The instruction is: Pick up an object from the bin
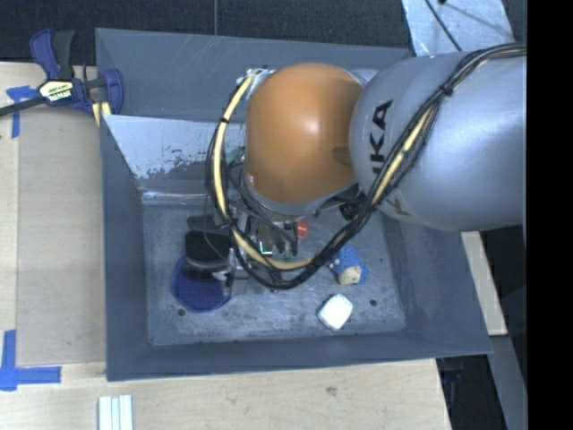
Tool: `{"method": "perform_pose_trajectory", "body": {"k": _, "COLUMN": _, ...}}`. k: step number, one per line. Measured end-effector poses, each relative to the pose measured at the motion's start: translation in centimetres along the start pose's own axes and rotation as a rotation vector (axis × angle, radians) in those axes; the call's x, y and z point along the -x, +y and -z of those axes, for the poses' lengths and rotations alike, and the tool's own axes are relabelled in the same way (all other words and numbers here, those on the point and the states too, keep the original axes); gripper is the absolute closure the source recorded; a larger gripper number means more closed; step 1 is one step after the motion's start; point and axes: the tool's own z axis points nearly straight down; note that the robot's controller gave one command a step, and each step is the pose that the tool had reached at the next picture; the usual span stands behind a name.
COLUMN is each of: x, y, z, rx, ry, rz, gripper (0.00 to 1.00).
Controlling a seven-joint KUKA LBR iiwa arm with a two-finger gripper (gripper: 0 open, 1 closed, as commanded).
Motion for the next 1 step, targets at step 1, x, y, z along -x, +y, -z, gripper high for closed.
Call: {"method": "perform_pose_trajectory", "body": {"k": 1, "x": 3.28, "y": -0.51, "z": -11.87, "rx": 0.01, "ry": -0.038, "rz": 0.175, "gripper": 0.0}}
